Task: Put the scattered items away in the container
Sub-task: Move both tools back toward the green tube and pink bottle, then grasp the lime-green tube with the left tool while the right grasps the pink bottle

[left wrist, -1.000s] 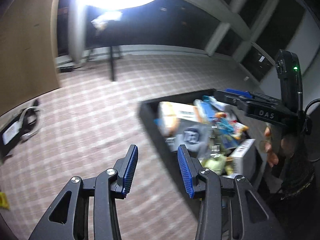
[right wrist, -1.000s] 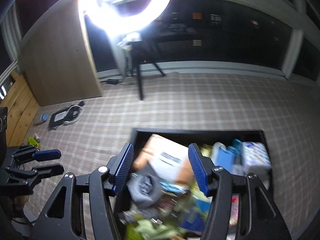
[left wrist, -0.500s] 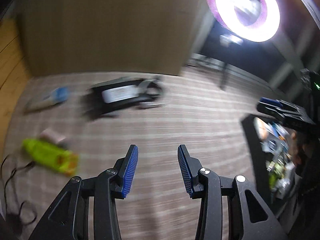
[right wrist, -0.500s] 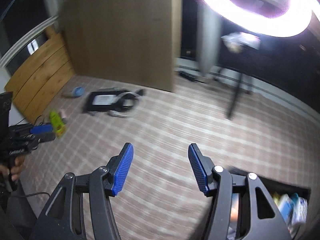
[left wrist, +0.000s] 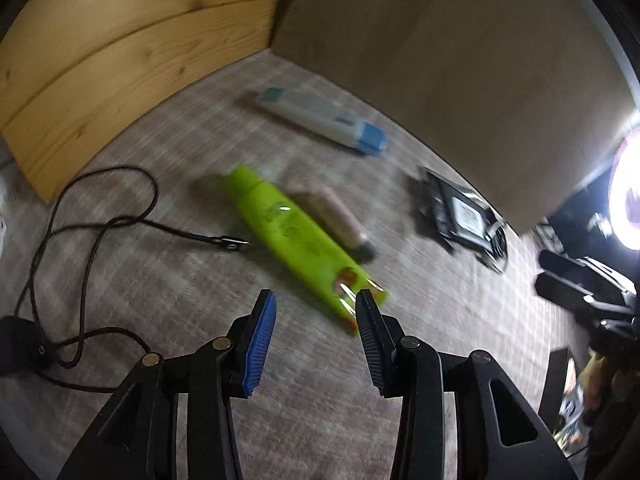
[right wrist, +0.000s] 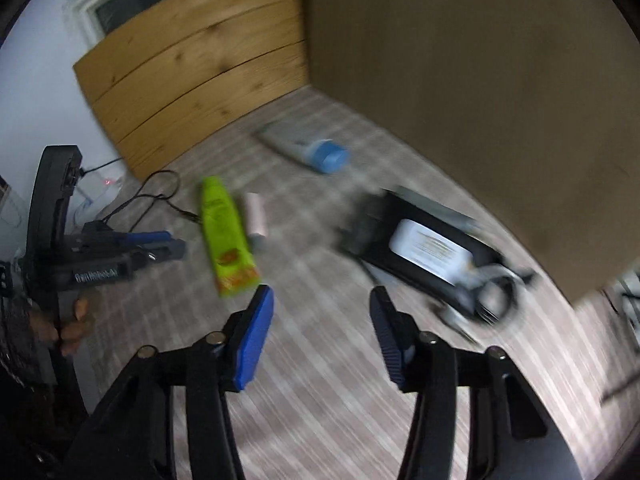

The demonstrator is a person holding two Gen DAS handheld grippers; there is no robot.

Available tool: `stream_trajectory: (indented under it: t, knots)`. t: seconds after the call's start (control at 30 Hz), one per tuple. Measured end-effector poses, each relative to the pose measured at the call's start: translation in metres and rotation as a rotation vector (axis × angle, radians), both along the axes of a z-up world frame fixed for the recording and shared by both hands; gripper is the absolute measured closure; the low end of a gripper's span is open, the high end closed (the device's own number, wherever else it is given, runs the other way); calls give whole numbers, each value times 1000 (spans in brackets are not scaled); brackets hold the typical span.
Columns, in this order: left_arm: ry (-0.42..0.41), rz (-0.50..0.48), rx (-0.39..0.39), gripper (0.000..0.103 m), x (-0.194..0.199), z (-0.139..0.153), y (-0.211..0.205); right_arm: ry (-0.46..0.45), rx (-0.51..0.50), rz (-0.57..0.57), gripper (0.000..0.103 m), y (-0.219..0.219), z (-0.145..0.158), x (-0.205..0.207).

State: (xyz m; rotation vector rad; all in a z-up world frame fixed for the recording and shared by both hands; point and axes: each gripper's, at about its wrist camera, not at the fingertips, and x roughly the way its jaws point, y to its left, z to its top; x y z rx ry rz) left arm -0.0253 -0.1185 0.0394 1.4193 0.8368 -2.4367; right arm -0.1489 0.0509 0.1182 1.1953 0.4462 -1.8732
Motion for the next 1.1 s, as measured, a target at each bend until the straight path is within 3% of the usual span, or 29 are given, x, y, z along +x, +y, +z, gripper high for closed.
stream_trajectory:
  t: [0.2, 0.4, 0.7, 0.83, 1.1]
  knots:
    - [-2, 61, 40, 66, -6, -10, -8, -52, 25, 111, 59, -76, -30, -6]
    - [-8, 63, 37, 66, -17, -12, -10, -77, 77, 170, 65, -114, -59, -15]
    - [-32, 56, 46, 67, -22, -18, 5, -71, 137, 213, 68, -128, -81, -25]
    - [-63, 64, 50, 67, -33, -24, 9, -74, 145, 211, 82, -122, -82, -34]
    - [-90, 114, 7, 64, -62, -26, 8, -127, 102, 133, 82, -93, -81, -59]
